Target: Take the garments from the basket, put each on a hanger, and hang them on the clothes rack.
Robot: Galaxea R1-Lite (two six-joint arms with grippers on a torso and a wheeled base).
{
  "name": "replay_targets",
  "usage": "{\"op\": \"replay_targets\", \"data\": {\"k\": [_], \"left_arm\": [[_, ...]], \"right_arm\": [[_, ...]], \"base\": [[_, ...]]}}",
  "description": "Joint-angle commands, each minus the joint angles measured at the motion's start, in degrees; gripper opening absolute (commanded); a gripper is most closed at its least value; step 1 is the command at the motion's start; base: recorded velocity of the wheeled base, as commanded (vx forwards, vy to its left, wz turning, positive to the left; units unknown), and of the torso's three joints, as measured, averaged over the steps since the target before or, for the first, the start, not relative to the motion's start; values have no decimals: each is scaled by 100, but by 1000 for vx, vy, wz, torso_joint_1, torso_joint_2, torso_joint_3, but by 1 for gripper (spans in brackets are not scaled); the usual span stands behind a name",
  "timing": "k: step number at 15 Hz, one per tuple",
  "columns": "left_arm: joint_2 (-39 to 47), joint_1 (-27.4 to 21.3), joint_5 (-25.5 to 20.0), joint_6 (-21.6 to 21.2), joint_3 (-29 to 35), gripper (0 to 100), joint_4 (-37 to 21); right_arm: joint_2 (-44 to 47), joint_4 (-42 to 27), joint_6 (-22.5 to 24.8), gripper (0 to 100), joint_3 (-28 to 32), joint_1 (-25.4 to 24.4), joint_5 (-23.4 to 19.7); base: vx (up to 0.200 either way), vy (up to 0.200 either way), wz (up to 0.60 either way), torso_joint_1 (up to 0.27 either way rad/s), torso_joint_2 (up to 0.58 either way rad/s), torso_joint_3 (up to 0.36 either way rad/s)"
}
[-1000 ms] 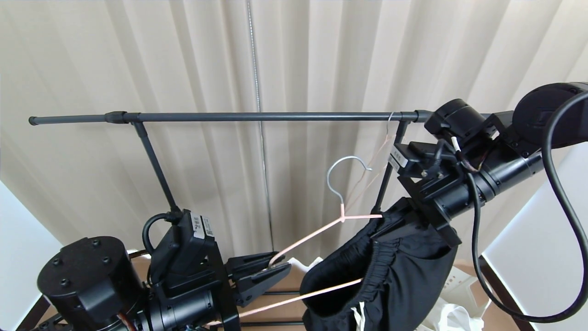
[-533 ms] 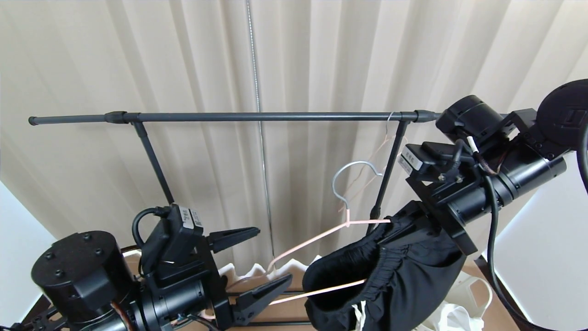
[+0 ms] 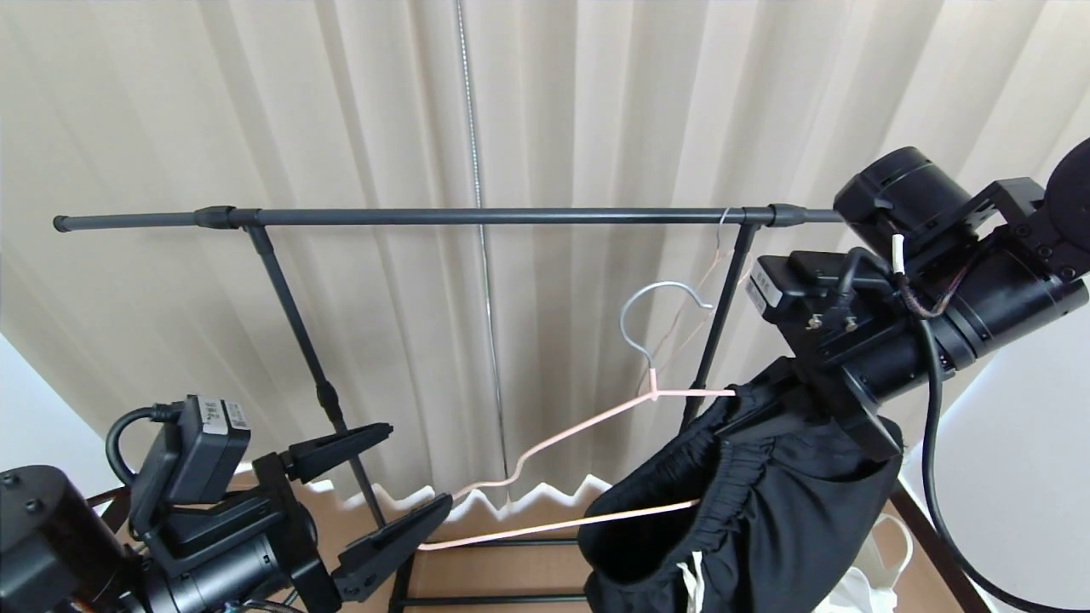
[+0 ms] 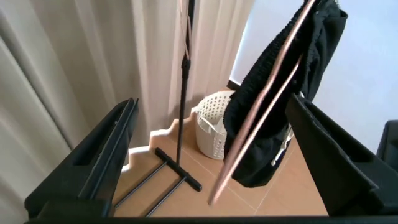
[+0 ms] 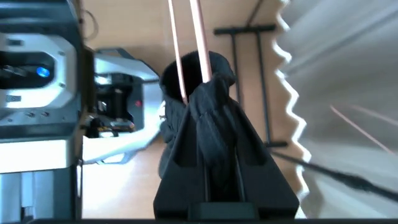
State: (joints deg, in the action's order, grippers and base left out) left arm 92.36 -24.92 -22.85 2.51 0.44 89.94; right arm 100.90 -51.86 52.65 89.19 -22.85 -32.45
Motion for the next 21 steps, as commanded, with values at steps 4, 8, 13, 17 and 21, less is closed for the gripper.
{"op": "replay_targets", "data": {"k": [4, 8, 13, 17, 21], "left_arm": [[283, 180, 878, 557, 18, 100, -522], [608, -391, 1704, 716, 1635, 100, -2824], [1223, -1191, 2012, 1515, 2848, 100, -4257], [1874, -1472, 2399, 2421, 3410, 100, -4239], [2173, -1534, 2434, 2948, 3876, 100, -4231]], "right_arm": [[-536, 352, -106, 0, 20, -53, 1716], [-686, 958, -124, 0, -226, -291, 2850], [-1002, 2162, -668, 0, -1017, -343, 3236], [-1204, 2303, -923, 0, -1149, -546, 3272], [-1380, 2303, -1442, 0, -1237, -1214, 3693]], "base": [[0, 0, 0, 0, 0, 0], [0, 0, 0, 0, 0, 0], [0, 0, 0, 0, 0, 0], [0, 0, 0, 0, 0, 0], [0, 0, 0, 0, 0, 0]]}}
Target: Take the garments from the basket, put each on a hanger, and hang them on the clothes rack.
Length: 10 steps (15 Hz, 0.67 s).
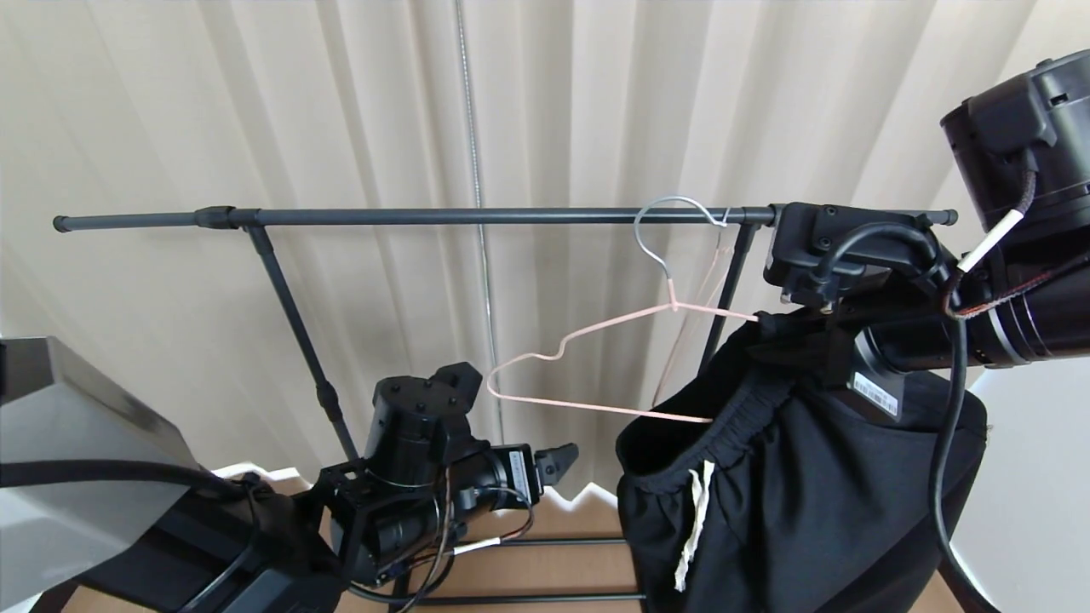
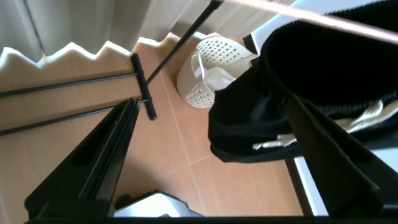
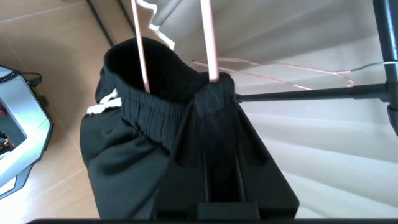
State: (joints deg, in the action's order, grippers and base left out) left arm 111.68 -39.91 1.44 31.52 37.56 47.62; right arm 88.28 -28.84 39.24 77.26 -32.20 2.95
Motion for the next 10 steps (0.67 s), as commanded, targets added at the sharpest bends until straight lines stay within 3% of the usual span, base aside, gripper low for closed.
{"op": "replay_targets", "data": {"k": [1, 10], "left_arm": [[328, -78, 6, 99, 269, 100, 2], [873, -324, 6, 99, 709, 100, 257]], "right_arm": [[-136, -7, -233, 0, -71, -402, 303], [-329, -7, -391, 0, -238, -771, 408]], "base": [[0, 0, 0, 0, 0, 0], [0, 0, 0, 0, 0, 0]]}}
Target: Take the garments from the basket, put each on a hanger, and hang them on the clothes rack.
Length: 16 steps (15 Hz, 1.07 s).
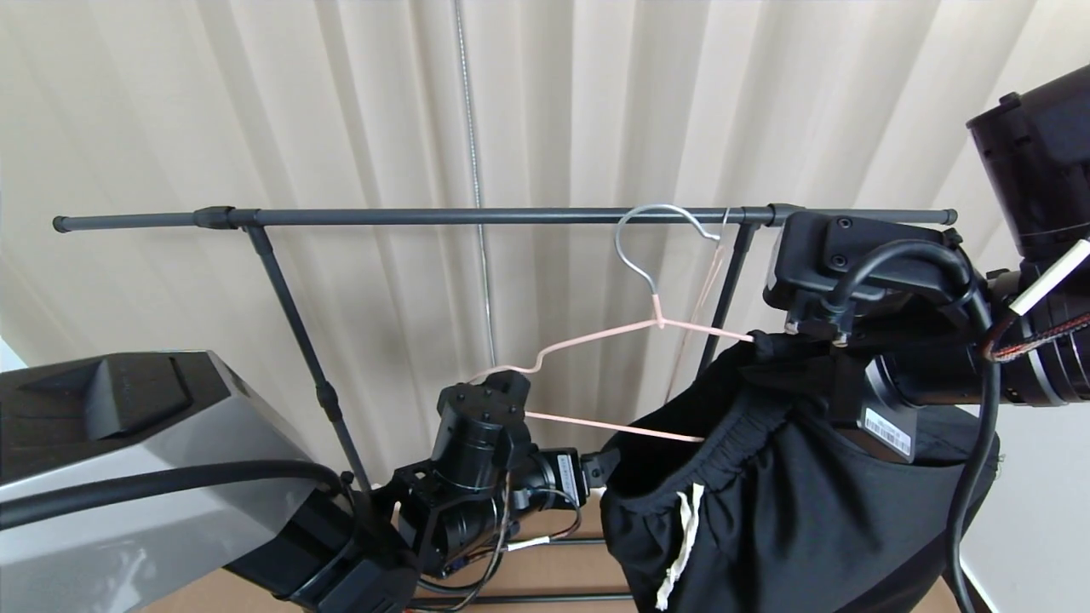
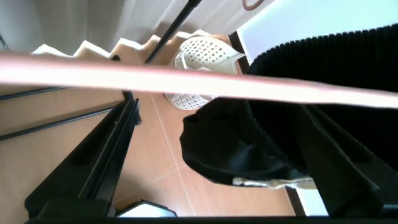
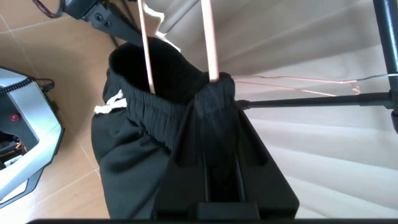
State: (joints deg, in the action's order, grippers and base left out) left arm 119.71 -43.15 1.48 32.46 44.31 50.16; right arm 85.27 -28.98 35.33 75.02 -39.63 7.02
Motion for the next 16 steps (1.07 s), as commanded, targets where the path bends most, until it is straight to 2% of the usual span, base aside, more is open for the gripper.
{"op": "replay_targets", "data": {"k": [1, 8, 9, 13, 16], "left_arm": [[96, -9, 2, -3, 34, 100, 2], [246, -264, 125, -144, -63, 100, -7], [246, -272, 160, -179, -72, 0, -7], [228, -360, 477, -258, -72, 0, 2], [149, -387, 547, -381, -151, 0, 72]], "right_arm": [[-55, -3, 0, 0, -23, -45, 1], [-186, 15, 0, 0, -5, -97, 19], [-195, 15, 0, 0, -5, -97, 27], [-318, 6, 0, 0, -146, -71, 27], [-310, 15, -96, 0, -234, -62, 27]], "base": [[0, 0, 0, 0, 0, 0], [0, 0, 0, 0, 0, 0], [0, 0, 0, 0, 0, 0], [0, 0, 0, 0, 0, 0], [0, 0, 0, 0, 0, 0]]}}
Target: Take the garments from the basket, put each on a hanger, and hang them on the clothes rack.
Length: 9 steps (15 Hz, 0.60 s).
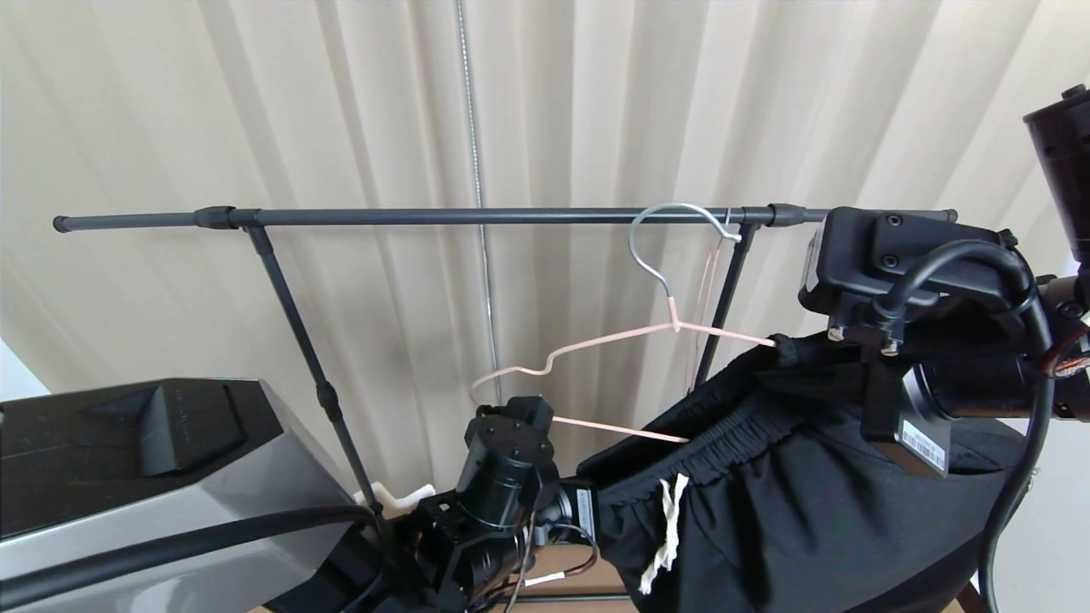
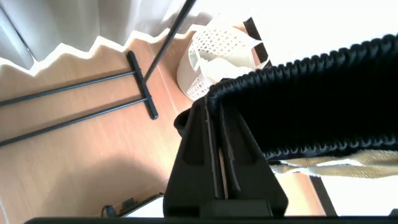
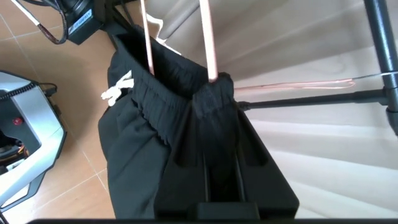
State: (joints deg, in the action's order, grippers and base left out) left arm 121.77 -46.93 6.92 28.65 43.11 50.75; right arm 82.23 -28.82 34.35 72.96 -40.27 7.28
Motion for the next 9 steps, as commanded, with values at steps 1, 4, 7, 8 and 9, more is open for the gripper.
{"op": "replay_targets", "data": {"k": [1, 4, 7, 8, 9], "left_arm": [[-163, -9, 2, -184, -197, 0, 304], [-286, 9, 11, -413, -443, 0, 585], [-461, 44, 11, -544, -654, 0, 814], [-461, 53, 11, -571, -654, 0, 814], [-461, 97, 19, -650, -654, 0, 814]], "right_arm": [[4, -1, -87, 0, -98, 19, 2], [-101, -1, -95, 0, -195, 98, -16], [-304, 166, -298, 0, -590, 326, -121], [-356, 395, -456, 0, -757, 326, -236], [-444, 641, -552, 0, -924, 335, -332]], "base": [[0, 0, 0, 0, 0, 0], [0, 0, 0, 0, 0, 0], [0, 0, 0, 0, 0, 0], [0, 0, 0, 0, 0, 0], [0, 0, 0, 0, 0, 0]]}}
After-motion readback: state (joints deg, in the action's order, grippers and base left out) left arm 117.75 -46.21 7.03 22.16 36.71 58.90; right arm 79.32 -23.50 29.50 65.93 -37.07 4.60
